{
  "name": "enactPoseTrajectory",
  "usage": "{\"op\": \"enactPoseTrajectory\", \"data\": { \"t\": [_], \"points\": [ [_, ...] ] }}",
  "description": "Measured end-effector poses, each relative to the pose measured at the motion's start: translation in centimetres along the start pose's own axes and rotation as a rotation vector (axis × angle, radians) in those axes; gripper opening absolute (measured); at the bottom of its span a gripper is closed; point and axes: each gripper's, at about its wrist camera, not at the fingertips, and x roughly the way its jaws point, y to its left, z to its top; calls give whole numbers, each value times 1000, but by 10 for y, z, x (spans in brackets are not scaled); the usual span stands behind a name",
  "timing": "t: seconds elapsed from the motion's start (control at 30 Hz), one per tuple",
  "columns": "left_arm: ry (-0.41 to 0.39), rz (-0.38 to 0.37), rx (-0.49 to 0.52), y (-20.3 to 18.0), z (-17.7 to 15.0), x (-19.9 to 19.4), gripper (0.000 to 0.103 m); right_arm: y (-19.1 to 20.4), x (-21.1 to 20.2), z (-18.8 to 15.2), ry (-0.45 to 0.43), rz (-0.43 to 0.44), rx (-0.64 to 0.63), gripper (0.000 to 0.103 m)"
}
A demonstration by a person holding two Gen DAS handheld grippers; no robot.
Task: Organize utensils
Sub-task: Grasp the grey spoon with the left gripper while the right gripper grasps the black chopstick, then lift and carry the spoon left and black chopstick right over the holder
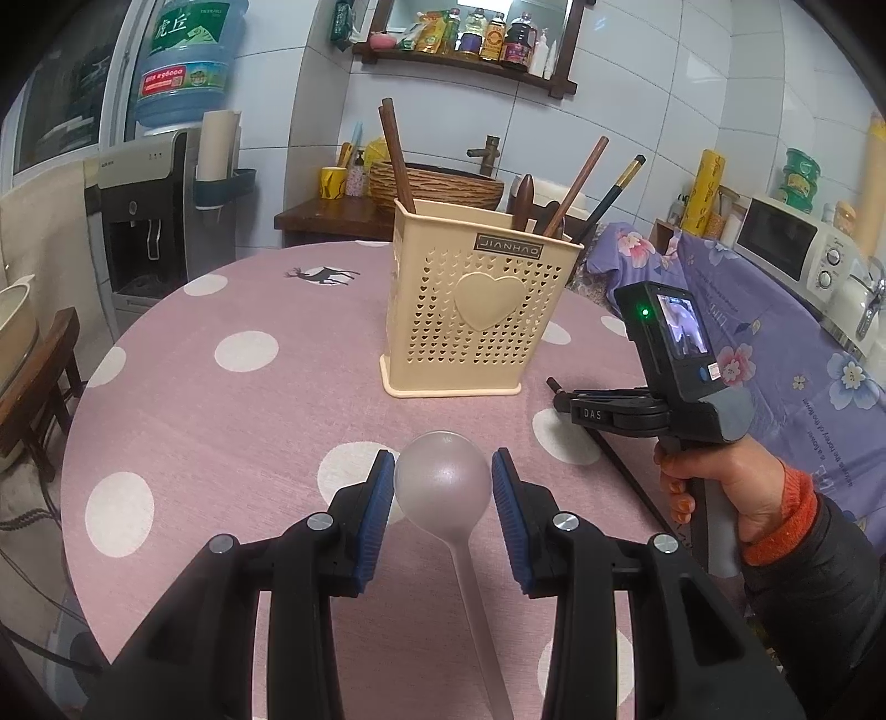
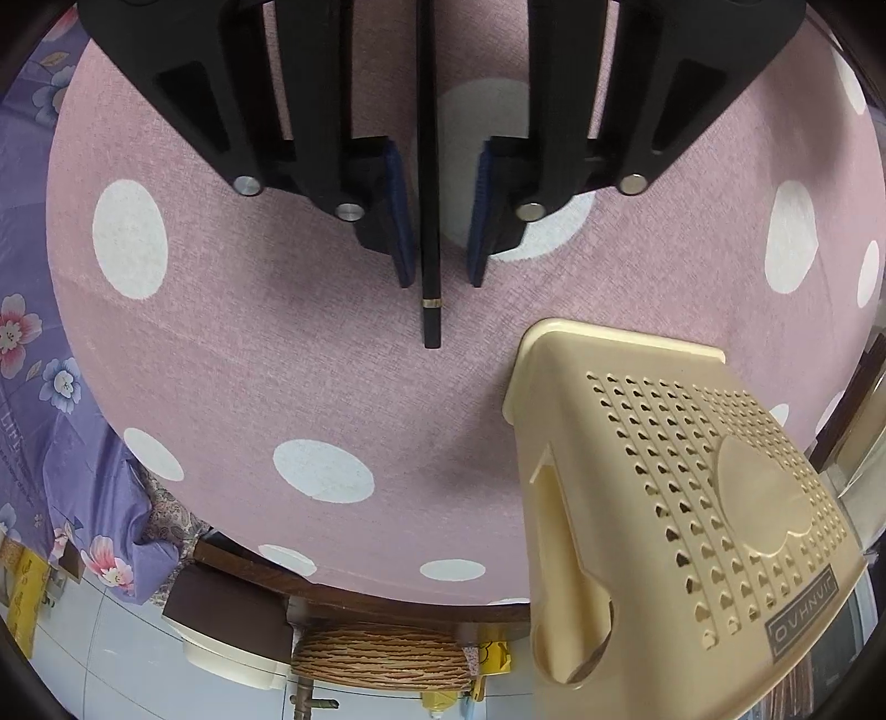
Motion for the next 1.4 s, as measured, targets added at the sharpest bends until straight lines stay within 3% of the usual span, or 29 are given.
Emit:
{"op": "enactPoseTrajectory", "data": {
  "t": [0.3,0.87,1.4],
  "points": [
    [-13,-2,3,1,1,-2,37,-13,-32,-18,-67,78,56,8],
    [-73,1,22,-3,18,-12,37,-28,-194,-44,-369,214,43,8],
    [-91,-23,33,-4,29,-13,36,-21,-227,-47,-423,263,-2,8]
  ]
}}
